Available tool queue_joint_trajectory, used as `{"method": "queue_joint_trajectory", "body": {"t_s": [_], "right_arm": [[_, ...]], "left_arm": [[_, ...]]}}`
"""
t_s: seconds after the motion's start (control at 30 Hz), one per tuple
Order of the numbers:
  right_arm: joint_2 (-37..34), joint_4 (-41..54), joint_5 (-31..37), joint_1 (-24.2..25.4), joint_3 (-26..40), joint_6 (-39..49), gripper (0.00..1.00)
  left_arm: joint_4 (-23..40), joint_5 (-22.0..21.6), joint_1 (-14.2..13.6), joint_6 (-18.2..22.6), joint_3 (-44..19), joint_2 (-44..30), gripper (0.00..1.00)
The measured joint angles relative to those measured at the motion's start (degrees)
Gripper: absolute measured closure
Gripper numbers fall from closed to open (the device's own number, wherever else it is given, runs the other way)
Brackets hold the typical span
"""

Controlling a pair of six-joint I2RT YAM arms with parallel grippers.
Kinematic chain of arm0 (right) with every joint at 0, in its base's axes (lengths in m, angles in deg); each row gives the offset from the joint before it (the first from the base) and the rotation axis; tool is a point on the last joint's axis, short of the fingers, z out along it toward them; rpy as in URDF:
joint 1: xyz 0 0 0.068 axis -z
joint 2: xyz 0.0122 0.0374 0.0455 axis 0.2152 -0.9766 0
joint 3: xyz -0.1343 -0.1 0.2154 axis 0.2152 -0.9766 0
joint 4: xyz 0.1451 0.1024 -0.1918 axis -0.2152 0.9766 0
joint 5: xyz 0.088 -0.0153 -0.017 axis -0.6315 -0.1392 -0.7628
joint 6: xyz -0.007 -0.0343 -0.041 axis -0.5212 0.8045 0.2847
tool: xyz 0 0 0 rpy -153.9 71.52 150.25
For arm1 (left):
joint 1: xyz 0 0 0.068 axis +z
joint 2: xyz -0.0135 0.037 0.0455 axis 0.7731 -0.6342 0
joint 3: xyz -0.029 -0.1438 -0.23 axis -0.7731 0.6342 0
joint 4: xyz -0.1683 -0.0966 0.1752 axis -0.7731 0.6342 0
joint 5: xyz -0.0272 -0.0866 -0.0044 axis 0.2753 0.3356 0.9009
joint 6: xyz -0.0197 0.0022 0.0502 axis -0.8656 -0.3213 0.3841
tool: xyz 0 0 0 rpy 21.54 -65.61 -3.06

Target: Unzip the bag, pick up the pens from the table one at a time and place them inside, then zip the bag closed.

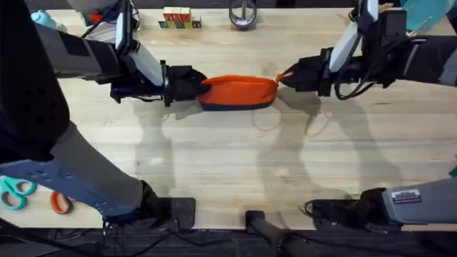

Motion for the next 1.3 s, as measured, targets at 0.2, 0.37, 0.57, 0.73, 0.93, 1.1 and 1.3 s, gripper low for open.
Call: {"method": "queue_joint_trajectory", "body": {"t_s": [0.2,0.37,0.57,0.73,0.93,1.1,1.3], "right_arm": [[0.0,-0.3,0.4,-2.5,0.0,-0.8,0.970],[0.0,-2.8,1.0,-3.8,0.0,-1.5,0.970],[0.0,-8.6,1.6,-4.5,0.0,-6.2,0.970],[0.0,-9.1,1.1,-4.7,0.0,-9.1,0.970],[1.5,-10.7,-1.7,-4.8,0.0,-10.4,0.970],[2.5,-10.7,-2.3,-5.5,0.0,-11.8,0.970],[2.5,-10.8,-2.2,-8.1,0.0,-12.4,0.970]], "left_arm": [[0.0,0.0,0.0,0.0,0.0,0.0,0.959],[0.0,-0.2,0.0,0.0,0.0,0.0,0.959],[0.0,-0.2,0.3,0.0,0.0,0.0,0.959],[0.0,-0.2,0.3,0.0,0.0,0.0,0.959],[0.0,-0.2,0.3,0.0,0.0,0.0,0.959],[0.0,-0.2,0.3,0.0,0.0,0.0,0.959],[0.0,-0.2,0.3,0.0,-0.1,0.0,0.959]]}}
